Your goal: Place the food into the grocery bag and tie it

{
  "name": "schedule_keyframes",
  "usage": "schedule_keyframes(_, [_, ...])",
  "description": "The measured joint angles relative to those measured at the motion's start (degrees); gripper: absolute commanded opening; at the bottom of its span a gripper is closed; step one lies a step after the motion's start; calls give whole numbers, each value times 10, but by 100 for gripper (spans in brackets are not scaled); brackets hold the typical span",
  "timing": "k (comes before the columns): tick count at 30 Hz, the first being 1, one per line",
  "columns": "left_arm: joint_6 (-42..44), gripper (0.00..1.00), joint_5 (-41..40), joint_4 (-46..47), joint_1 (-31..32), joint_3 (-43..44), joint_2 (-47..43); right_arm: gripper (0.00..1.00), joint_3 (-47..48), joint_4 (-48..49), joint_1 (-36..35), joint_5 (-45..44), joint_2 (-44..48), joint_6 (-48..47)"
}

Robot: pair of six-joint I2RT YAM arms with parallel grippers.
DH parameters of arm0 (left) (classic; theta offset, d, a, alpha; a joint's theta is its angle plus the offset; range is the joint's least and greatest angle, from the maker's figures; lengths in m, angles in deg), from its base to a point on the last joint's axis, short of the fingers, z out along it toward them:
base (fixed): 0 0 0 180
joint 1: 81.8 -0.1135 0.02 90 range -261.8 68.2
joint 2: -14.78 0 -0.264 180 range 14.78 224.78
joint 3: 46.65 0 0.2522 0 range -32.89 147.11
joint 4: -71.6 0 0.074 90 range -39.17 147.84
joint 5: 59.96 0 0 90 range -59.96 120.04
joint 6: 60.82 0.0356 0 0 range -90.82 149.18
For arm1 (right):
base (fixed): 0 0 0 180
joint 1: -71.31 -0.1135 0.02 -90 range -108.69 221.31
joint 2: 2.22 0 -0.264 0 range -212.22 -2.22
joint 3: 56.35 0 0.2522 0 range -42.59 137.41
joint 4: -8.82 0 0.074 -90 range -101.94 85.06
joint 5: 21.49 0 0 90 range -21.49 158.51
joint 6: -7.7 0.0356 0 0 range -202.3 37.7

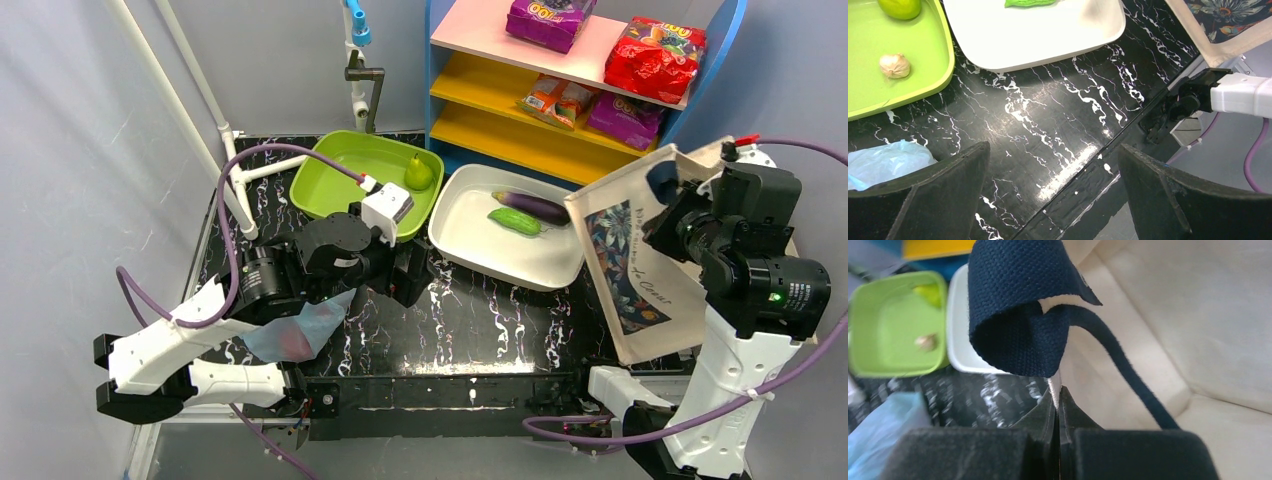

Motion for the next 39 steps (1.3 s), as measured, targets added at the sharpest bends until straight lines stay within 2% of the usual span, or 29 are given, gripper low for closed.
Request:
schedule_keyframes(6, [-1, 99, -22, -1, 0, -4, -14, 1, -4, 49, -47, 169, 2, 40])
schedule_keyframes(12, [-1, 99, -42, -2, 0, -7, -18, 1, 2, 103, -192, 225, -14, 69])
schedule_keyframes(17, [-9, 100, -64, -11, 0, -7, -20, 1, 0, 142, -317, 217, -40, 98])
schedule_keyframes(21, [-25, 99, -83, -26, 0, -8, -34, 1, -2, 169, -428, 164, -85, 118])
schedule_keyframes(24, [-52, 94, -106, -41, 0, -25, -67, 1, 53, 135, -510, 80, -173, 121])
schedule_keyframes(26, [-76, 91, -116, -54, 0, -50, -84, 1, 130, 90, -569, 16, -253, 120])
schedule_keyframes(28, [-100, 90, -125, -66, 0, -71, -92, 1, 124, 70, -608, -17, -303, 119])
schedule_keyframes(34, [-134, 90, -136, -90, 0, -82, -93, 1, 94, 77, -652, -21, -405, 103])
schedule_keyframes(39, [-146, 90, -143, -110, 0, -83, -105, 1, 95, 122, -666, 31, -448, 99])
